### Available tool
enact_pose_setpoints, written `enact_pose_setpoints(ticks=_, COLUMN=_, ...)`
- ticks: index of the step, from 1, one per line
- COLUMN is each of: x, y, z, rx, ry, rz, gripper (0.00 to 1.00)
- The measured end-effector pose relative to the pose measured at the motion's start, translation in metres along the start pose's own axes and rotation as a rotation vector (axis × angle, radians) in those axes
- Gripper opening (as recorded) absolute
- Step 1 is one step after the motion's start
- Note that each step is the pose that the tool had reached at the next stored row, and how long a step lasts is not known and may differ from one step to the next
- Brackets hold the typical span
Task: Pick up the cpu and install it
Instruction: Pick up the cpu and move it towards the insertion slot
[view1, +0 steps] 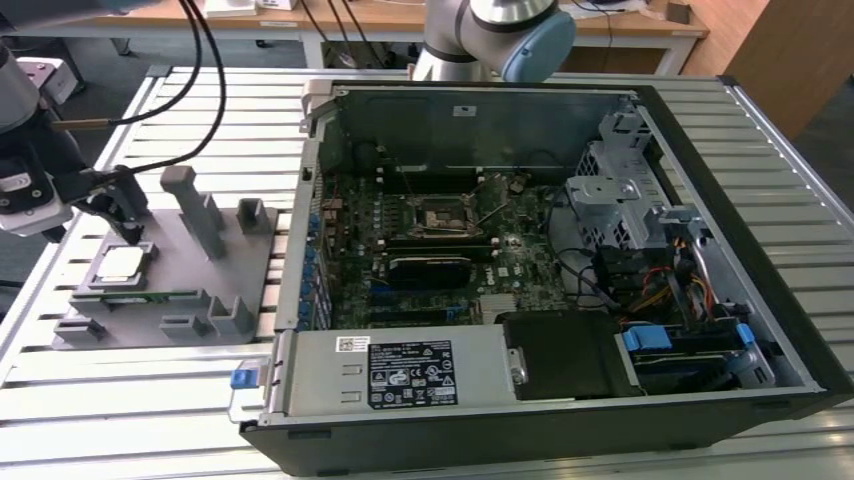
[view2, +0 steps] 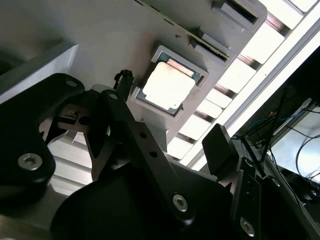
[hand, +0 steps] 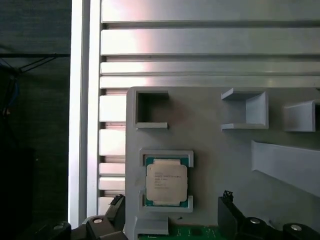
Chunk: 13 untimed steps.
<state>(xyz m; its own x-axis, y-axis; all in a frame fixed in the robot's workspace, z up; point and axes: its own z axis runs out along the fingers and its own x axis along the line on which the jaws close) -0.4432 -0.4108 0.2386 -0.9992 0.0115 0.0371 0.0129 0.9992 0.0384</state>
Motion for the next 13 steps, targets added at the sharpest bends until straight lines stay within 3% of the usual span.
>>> enact_pose_setpoints(ticks=1, x=-0.0001, y=-0.0001, z=0.002, rx=0.001, ry=0.0, rz=0.0, gripper=0.84)
enact_pose_setpoints(ticks=13, x=0.0014, y=0.0018, z=0.0193, rx=0.0041, ry=0.0, rz=0.006, gripper=0.84)
